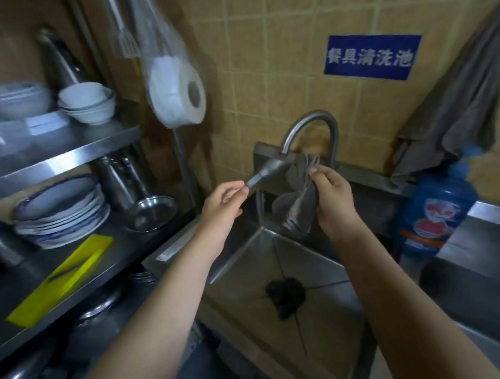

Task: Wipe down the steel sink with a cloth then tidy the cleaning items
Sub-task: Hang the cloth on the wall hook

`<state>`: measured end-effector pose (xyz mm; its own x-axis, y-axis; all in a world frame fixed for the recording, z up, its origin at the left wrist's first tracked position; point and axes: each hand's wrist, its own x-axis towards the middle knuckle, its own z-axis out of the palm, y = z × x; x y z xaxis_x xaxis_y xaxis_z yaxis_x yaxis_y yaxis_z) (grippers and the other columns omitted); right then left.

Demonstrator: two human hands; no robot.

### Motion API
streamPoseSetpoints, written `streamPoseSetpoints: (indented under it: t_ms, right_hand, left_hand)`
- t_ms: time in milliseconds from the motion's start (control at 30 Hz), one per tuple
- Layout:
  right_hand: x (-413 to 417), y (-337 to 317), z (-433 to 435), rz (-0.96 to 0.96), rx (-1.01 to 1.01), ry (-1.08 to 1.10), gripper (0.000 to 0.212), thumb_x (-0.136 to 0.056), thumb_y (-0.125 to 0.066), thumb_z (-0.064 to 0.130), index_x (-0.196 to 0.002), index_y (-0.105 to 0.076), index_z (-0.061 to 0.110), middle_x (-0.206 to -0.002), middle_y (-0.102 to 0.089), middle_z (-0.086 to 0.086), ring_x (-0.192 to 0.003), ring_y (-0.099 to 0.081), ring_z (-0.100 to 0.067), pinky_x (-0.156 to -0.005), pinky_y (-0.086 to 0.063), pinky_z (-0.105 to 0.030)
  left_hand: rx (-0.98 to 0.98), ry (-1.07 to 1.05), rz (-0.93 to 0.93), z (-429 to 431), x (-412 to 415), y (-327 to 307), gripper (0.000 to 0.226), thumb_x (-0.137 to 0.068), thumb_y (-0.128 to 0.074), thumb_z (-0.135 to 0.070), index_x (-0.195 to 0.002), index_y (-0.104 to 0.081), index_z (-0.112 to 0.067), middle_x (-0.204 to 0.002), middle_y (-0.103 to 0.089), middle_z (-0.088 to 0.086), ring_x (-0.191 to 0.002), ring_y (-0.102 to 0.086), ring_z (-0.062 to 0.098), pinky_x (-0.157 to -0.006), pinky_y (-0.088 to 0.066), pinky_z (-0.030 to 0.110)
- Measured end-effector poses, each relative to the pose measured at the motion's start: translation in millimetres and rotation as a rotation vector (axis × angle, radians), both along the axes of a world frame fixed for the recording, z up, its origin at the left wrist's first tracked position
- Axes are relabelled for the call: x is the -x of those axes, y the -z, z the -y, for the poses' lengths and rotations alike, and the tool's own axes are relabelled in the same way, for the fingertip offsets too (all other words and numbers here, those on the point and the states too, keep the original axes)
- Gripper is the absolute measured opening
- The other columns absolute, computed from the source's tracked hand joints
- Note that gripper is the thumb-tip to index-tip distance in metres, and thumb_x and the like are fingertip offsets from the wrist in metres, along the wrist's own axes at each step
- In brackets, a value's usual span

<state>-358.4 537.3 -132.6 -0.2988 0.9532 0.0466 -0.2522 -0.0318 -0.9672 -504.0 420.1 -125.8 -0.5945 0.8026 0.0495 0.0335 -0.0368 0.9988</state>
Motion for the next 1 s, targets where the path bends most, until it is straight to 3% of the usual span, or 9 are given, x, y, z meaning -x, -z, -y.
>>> streamPoseSetpoints:
  t_ms: [133,333,500,733,867,1000]
  right_hand:
    - [45.9,-20.2,12.9,-0.042,0.032,-0.048,0.016,-0.095,-0.052,0.019,-0.101,-0.065,0.013,-0.101,-0.068,-0.011,-0.097,-0.065,-0.027,-0.088,-0.052,-0.038]
    - [127.0,-40.9,32.6,-0.010,-0.001,-0.170,0.016,-0.092,-0.055,0.026,-0.094,-0.069,0.019,-0.101,-0.070,-0.009,-0.097,-0.065,-0.025,-0.094,-0.049,-0.046]
    - [195.5,-58.9,54.7,0.002,-0.021,-0.238,0.017,-0.093,-0.053,0.022,-0.099,-0.067,0.014,-0.101,-0.069,-0.010,-0.099,-0.064,-0.026,-0.094,-0.050,-0.041]
    - [272.6,-85.3,87.5,-0.080,-0.068,-0.288,0.018,-0.094,-0.052,0.014,-0.083,-0.066,0.015,-0.081,-0.067,-0.004,-0.080,-0.064,-0.020,-0.079,-0.052,-0.033]
    - [308.9,-94.0,104.1,-0.099,-0.100,-0.328,0.016,-0.094,-0.051,0.013,-0.085,-0.064,0.013,-0.081,-0.066,-0.004,-0.076,-0.064,-0.015,-0.067,-0.053,-0.024]
    - [342.4,-101.1,112.8,-0.071,-0.122,-0.388,0.016,-0.094,-0.051,0.015,-0.090,-0.066,0.016,-0.090,-0.069,-0.004,-0.087,-0.065,-0.018,-0.078,-0.053,-0.029]
  left_hand:
    - [-0.024,-0.112,-0.005,26.5,35.7,-18.6,0.009,-0.091,-0.056,-0.020,-0.093,-0.059,-0.028,-0.112,-0.063,0.000,-0.108,-0.058,0.012,-0.092,-0.048,0.031]
    - [-0.090,-0.267,-0.014,63.3,96.3,-35.0,0.009,-0.091,-0.056,-0.018,-0.093,-0.058,-0.026,-0.107,-0.063,-0.001,-0.109,-0.058,0.014,-0.084,-0.048,0.028]
    - [-0.109,-0.352,-0.005,91.0,152.4,-50.3,0.016,-0.092,-0.052,-0.014,-0.107,-0.057,-0.014,-0.106,-0.061,0.004,-0.103,-0.057,0.016,-0.089,-0.045,0.034]
    - [-0.139,-0.417,-0.035,124.7,225.4,-65.6,0.011,-0.092,-0.053,-0.015,-0.087,-0.056,-0.024,-0.106,-0.062,0.004,-0.103,-0.058,0.017,-0.085,-0.044,0.031]
    - [-0.156,-0.440,-0.061,135.9,255.4,-70.7,0.013,-0.091,-0.055,-0.014,-0.083,-0.056,-0.024,-0.092,-0.063,-0.003,-0.097,-0.058,0.016,-0.082,-0.045,0.029]
    - [-0.154,-0.462,-0.070,137.7,283.8,-75.5,0.009,-0.090,-0.057,-0.019,-0.087,-0.058,-0.027,-0.104,-0.064,0.002,-0.104,-0.060,0.017,-0.079,-0.047,0.025]
